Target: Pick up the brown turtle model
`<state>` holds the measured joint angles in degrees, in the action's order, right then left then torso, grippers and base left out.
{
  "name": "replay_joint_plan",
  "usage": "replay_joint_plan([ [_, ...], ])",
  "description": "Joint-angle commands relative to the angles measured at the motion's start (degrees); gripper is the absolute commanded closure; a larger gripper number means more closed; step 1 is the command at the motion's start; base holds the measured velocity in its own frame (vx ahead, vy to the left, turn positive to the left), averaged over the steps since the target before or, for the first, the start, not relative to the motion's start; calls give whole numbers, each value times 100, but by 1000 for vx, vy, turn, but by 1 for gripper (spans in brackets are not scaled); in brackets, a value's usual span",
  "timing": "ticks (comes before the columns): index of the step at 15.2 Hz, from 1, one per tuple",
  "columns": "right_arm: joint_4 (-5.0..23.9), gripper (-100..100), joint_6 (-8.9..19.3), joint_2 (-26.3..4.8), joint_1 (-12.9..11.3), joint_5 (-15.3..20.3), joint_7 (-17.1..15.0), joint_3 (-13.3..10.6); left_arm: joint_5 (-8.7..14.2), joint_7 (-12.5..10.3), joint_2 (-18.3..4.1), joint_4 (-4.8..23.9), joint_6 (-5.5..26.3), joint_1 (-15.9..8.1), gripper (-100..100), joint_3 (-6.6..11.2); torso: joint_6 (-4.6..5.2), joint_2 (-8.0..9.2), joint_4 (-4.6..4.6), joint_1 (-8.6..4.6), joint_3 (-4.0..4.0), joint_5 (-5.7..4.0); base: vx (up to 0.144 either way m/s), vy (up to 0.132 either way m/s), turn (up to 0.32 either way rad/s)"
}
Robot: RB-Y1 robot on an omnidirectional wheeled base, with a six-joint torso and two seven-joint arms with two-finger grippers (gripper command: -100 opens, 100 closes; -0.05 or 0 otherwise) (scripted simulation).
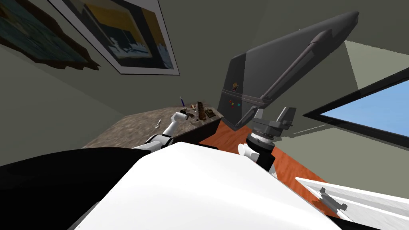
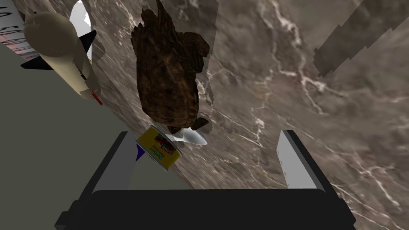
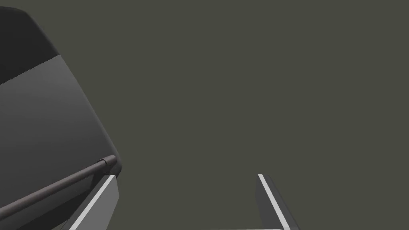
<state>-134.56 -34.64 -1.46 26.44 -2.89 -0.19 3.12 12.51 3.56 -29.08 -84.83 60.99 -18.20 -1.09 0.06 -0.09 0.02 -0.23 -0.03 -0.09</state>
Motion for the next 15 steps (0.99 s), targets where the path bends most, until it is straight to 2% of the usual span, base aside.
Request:
replay_joint_plan([
  [1, 0, 0, 0, 0, 0, 0, 0, 0, 14, 23, -36, 205, -62, -80, -100, 58, 0, 0, 0, 0, 0, 0, 6, -27, -117],
  [11, 0, 0, 0, 0, 0, 0, 0, 0, 118, 131, -231, 1039, -277, -364, -100, 350, 0, 1, 0, 0, 0, 0, 8, -27, -107],
  [12, 0, 0, 0, 0, 0, 0, 0, 0, 126, 139, -243, 1104, -293, -382, -100, 371, 0, 0, 0, 0, 0, 0, 9, -24, -106],
  [13, 0, 0, 0, 0, 0, 0, 0, 0, 112, 126, -222, 1034, -267, -379, -100, 337, 0, 0, 0, 0, 0, 0, 5, -13, -33],
  [15, 0, 0, 0, 0, 0, 0, 0, 0, 106, 129, -247, 1317, -441, -429, -100, 398, 0, 4, 0, 7, 2, 2, -9, 7, -121],
])
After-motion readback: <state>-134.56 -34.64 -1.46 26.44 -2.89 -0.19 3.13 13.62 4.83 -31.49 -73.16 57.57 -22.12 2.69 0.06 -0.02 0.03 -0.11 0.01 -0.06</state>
